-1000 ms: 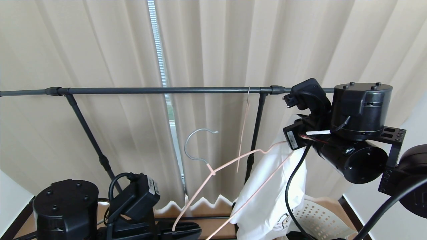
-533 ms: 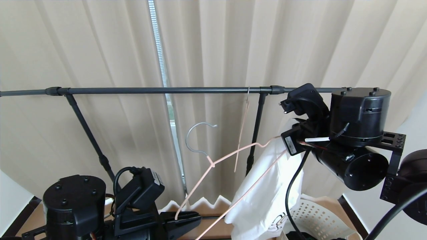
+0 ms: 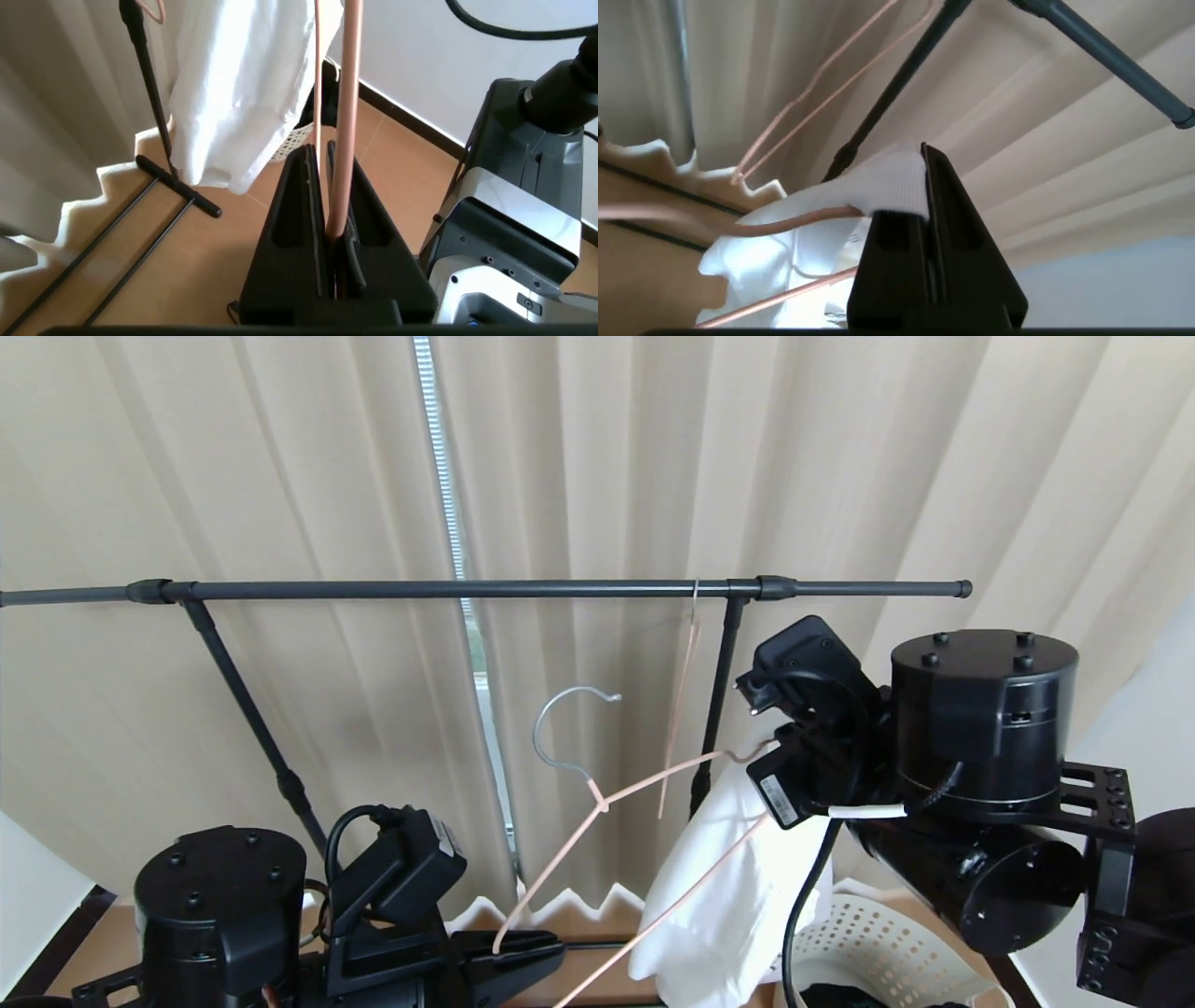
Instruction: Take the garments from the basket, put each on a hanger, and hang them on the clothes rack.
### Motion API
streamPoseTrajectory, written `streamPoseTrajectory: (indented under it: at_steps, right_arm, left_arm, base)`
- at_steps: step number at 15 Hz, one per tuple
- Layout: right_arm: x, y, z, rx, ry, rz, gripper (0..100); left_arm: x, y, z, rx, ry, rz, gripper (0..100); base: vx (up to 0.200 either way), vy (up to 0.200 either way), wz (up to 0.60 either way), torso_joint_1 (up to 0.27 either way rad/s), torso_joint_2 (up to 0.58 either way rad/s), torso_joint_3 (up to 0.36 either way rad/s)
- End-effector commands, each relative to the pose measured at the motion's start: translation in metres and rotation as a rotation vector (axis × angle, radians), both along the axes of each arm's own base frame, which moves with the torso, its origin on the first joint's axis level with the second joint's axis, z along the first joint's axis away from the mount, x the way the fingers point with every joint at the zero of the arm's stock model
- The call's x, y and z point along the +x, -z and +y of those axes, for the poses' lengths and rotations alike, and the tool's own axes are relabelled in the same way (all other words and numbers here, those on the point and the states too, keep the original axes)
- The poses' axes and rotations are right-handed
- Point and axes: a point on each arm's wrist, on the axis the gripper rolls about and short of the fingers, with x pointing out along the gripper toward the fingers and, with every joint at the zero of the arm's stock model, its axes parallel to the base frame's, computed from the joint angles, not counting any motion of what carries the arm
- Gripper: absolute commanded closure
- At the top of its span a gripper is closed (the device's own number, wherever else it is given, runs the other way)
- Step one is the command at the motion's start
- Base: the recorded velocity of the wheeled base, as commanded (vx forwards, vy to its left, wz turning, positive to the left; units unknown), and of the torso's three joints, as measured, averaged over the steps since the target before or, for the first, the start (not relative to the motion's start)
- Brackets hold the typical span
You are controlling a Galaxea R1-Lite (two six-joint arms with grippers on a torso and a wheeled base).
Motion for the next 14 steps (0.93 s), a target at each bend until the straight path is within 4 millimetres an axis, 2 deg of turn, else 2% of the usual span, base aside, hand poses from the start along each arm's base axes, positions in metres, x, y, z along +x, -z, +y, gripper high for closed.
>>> streamPoseTrajectory:
  at_steps: [1,14]
  right_arm:
    - [-0.011,0.002,0.008,-0.005,-0.044,0.002,100]
    - [-0.073,-0.006,0.044,0.074,-0.279,-0.003,100]
  left_arm:
    - [0.0,0.0,0.0,-0.001,0.0,0.0,100]
    - [-0.002,0.0,0.002,-0.024,-0.001,-0.032,100]
  base:
    - [0.0,0.0,0.0,0.0,0.0,0.0]
    - [0.0,0.0,0.0,0.0,0.0,0.0]
